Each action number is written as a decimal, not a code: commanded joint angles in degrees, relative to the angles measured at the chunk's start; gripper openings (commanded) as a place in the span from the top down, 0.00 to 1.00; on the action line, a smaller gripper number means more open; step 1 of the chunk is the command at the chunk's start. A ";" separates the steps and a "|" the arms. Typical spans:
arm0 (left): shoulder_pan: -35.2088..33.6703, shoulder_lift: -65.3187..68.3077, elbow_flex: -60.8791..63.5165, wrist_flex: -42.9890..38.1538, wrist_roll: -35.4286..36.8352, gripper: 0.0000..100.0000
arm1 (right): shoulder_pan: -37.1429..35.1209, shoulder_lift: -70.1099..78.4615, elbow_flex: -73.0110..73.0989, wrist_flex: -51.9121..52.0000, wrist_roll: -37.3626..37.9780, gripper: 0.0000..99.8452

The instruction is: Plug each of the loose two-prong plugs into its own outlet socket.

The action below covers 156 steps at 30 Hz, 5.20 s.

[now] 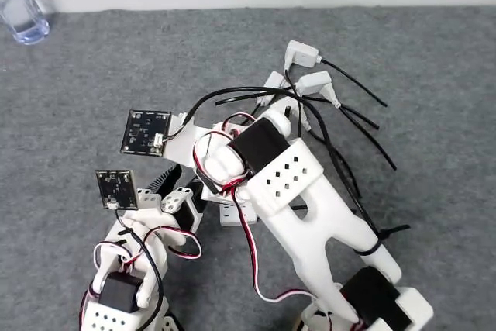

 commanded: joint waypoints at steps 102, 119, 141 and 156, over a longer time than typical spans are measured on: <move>-36.57 -0.53 -0.13 11.43 -4.31 0.79 | 4.26 10.51 27.87 -26.15 13.19 0.99; -36.57 -0.53 -0.13 11.43 -4.31 0.79 | -0.13 22.73 24.35 -25.36 9.76 0.99; -36.57 -0.53 -0.13 11.43 -4.31 0.79 | 2.68 23.87 24.44 -25.10 10.55 0.99; -36.57 -0.53 -0.13 11.43 -4.31 0.79 | 2.86 27.65 24.35 -27.12 10.55 0.99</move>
